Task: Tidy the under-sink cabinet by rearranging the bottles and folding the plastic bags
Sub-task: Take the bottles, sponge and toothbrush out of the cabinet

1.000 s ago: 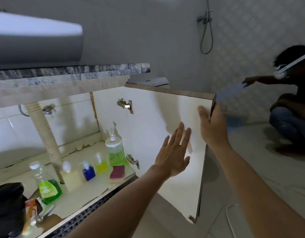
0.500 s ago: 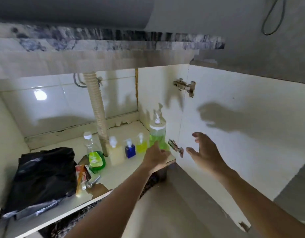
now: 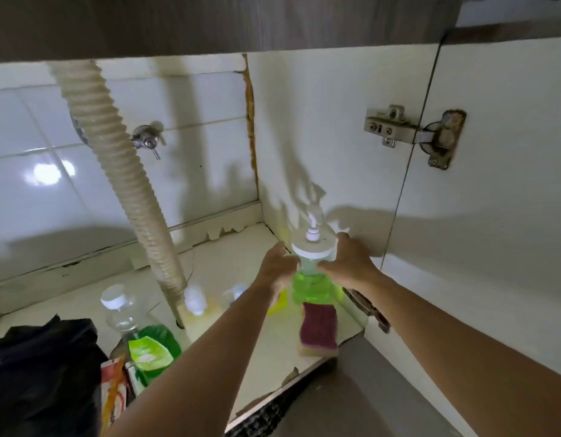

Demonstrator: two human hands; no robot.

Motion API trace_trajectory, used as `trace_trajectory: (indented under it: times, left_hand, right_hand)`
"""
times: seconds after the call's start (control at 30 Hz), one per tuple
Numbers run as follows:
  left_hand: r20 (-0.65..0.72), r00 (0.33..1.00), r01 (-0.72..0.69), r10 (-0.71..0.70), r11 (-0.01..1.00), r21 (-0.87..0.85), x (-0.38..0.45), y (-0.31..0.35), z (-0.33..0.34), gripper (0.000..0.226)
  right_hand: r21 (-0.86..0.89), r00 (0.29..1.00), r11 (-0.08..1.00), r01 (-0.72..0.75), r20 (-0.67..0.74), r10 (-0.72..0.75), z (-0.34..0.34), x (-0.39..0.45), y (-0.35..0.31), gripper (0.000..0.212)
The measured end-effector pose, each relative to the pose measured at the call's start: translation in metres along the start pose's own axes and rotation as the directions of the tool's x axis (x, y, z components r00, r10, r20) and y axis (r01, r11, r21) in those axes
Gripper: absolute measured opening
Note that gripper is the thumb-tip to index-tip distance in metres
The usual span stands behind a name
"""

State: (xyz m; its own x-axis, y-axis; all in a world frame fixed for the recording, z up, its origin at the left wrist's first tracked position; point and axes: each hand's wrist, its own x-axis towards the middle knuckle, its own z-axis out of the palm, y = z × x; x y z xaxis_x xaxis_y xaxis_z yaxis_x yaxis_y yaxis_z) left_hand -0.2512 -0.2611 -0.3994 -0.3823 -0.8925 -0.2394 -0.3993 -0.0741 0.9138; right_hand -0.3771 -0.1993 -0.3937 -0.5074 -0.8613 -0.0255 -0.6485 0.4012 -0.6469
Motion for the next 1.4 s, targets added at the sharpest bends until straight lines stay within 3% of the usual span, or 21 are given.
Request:
trace_trajectory:
  times: [0.1,0.2,0.33,0.5,0.77,0.97,1.13,1.27,1.4]
  left_hand:
    - [0.057,0.998,0.026,-0.029,0.998,0.05,0.018,0.006,0.0,0.032]
    - [0.131,0.991,0.021,-0.029,0.998,0.064,0.031,0.005,-0.003,0.022]
    - [0.133,0.991,-0.02,0.02,1.0,-0.003,0.043,-0.009,0.002,0.047]
    - [0.123,0.991,-0.048,0.052,0.998,-0.034,0.034,-0.015,0.001,0.056]
    - [0.106,0.969,-0.232,0.225,0.971,0.06,0.008,0.012,-0.012,0.063]
    - [0.188,0.94,-0.31,0.285,0.942,0.125,-0.044,0.021,-0.021,0.063]
    - [0.307,0.914,-0.34,0.267,0.916,0.214,-0.114,0.001,-0.007,0.058]
    - [0.402,0.901,-0.248,0.164,0.954,0.167,-0.165,-0.039,0.022,0.064]
    - [0.46,0.885,-0.189,0.067,0.956,0.224,-0.191,-0.098,0.058,0.072]
  right_hand:
    - [-0.036,1.0,0.999,-0.004,0.011,0.004,0.015,0.026,0.001,0.053]
    - [-0.011,1.0,1.0,-0.008,-0.015,0.008,0.026,0.043,0.002,0.064]
    - [-0.012,0.999,0.999,-0.047,-0.025,0.047,0.035,0.051,0.0,0.078]
    - [0.112,0.998,0.992,-0.06,0.019,0.059,0.036,0.044,0.0,0.09]
    - [0.29,0.977,0.944,0.156,-0.186,-0.104,0.013,0.016,-0.003,0.074]
    - [0.339,0.959,0.903,0.264,-0.195,-0.207,-0.03,-0.052,-0.002,0.07]
    - [0.36,0.984,0.916,0.179,-0.082,-0.16,-0.051,-0.131,0.025,0.065]
    - [0.354,0.984,0.924,0.147,0.04,-0.172,-0.048,-0.187,0.062,0.05]
    - [0.251,0.98,0.967,0.045,0.179,-0.092,-0.026,-0.22,0.115,0.06]
